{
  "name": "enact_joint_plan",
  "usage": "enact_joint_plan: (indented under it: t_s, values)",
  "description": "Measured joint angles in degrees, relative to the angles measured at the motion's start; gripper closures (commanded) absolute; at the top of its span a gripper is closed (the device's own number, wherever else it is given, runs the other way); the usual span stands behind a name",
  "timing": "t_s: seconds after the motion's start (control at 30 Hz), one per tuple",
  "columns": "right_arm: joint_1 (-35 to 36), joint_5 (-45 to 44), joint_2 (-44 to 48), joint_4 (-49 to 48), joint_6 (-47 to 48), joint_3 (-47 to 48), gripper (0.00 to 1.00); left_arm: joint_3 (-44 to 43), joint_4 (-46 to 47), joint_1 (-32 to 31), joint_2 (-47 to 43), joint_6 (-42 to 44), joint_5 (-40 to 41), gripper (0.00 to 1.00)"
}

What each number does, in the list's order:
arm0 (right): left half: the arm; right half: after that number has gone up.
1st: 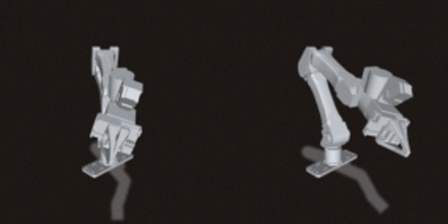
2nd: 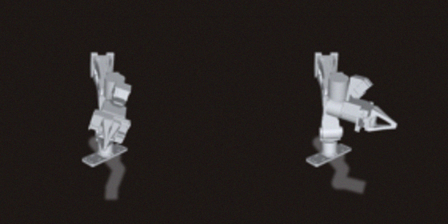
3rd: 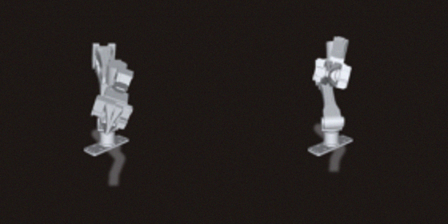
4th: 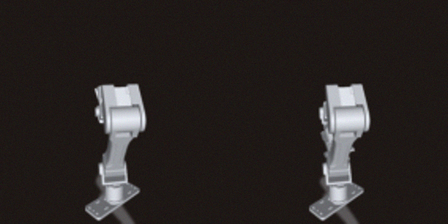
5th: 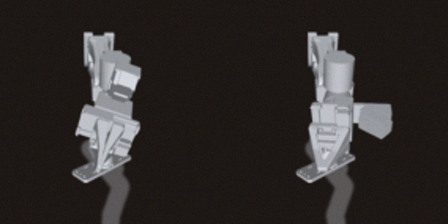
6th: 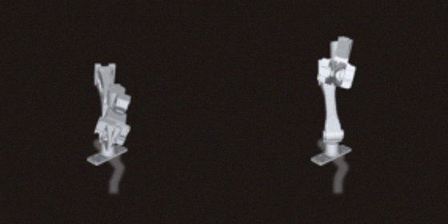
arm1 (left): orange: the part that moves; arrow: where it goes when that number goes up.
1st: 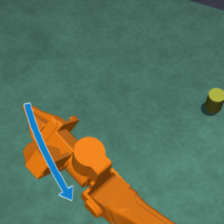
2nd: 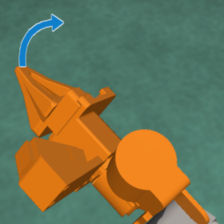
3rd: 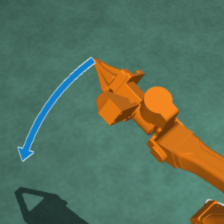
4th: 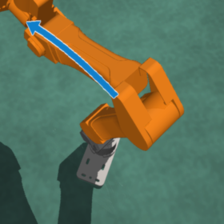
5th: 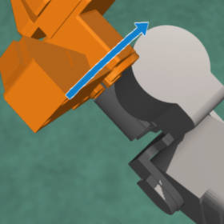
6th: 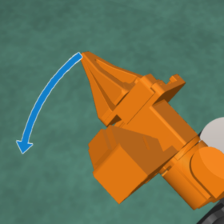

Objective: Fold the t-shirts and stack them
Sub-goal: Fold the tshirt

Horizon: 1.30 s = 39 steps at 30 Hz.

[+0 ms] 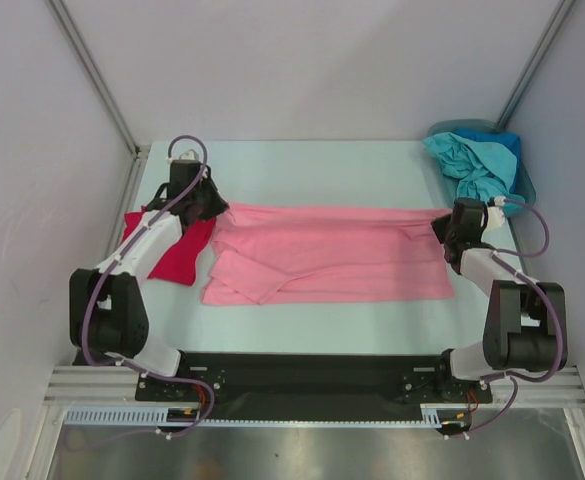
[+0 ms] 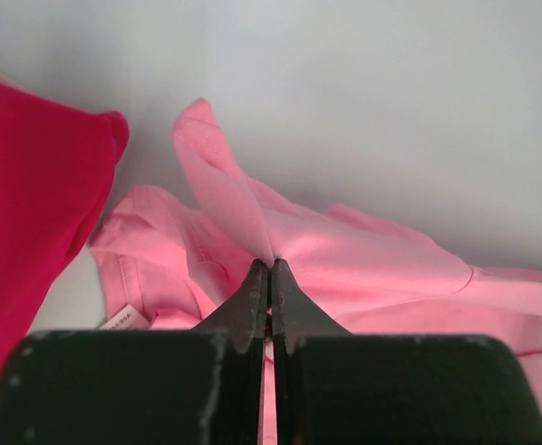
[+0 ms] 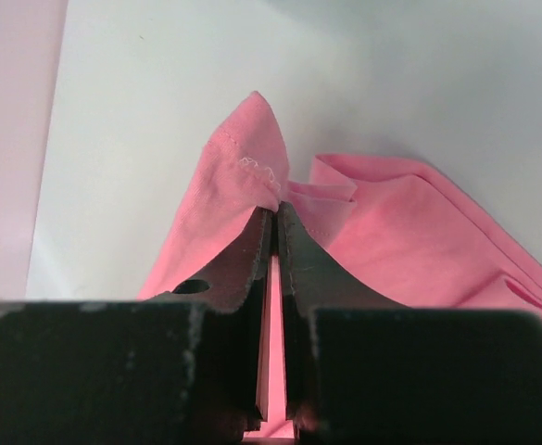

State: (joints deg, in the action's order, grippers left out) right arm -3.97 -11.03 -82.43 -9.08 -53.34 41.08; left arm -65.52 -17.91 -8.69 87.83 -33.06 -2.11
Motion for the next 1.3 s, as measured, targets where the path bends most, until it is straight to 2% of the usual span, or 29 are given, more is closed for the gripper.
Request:
enact_joint_plan:
  t_s: [0.43,0.8,0.87,0.9,0.93,0.97,1.0,1.03,1.1,1.13,1.3]
  values:
    - [-3.3,2.8,7.4,-0.2,-2.6,-9.3,1.00,11.5,0.1,0.0,-9.0,-3.5,-1.1,1.00]
    - [-5.7,5.9,14.5,0.6,-3.0,-13.2,1.00,16.2,-1.4,0.0,-16.5,-5.0,-1.1,1.00]
    - [-6.2,6.6,15.2,0.5,-2.9,-14.0,0.88,17.3,-1.6,0.0,-17.3,-5.5,-1.1,0.99]
    - [-6.5,7.0,15.2,0.6,-2.8,-14.3,0.76,18.2,-1.4,0.0,-17.6,-5.8,-1.1,0.98]
    - [-6.8,7.6,15.2,0.6,-2.7,-14.6,0.72,18.8,-1.5,-0.1,-17.8,-6.0,-1.1,0.96]
    - [-7.2,7.7,15.2,0.5,-2.3,-14.9,0.66,19.8,-1.5,-0.2,-18.1,-6.1,-0.9,0.92]
    - [-7.6,7.7,15.2,0.5,-2.1,-15.1,0.51,20.7,-1.7,-0.3,-18.4,-6.2,-0.6,0.82]
    - [-8.3,7.8,15.2,0.3,-2.2,-15.3,0.46,21.4,-1.9,-0.3,-18.7,-6.3,-0.2,0.76]
    - [-9.0,8.1,15.2,0.1,-1.6,-15.6,0.39,22.4,-2.3,-0.3,-19.0,-6.5,0.5,0.61]
    - [-9.2,8.2,15.1,0.0,-1.3,-15.7,0.34,22.7,-2.4,-0.3,-19.1,-6.7,0.9,0.57]
    - [-9.2,9.0,15.2,-0.7,-0.6,-16.2,0.34,23.6,-2.4,-0.3,-20.5,-7.3,2.3,0.52]
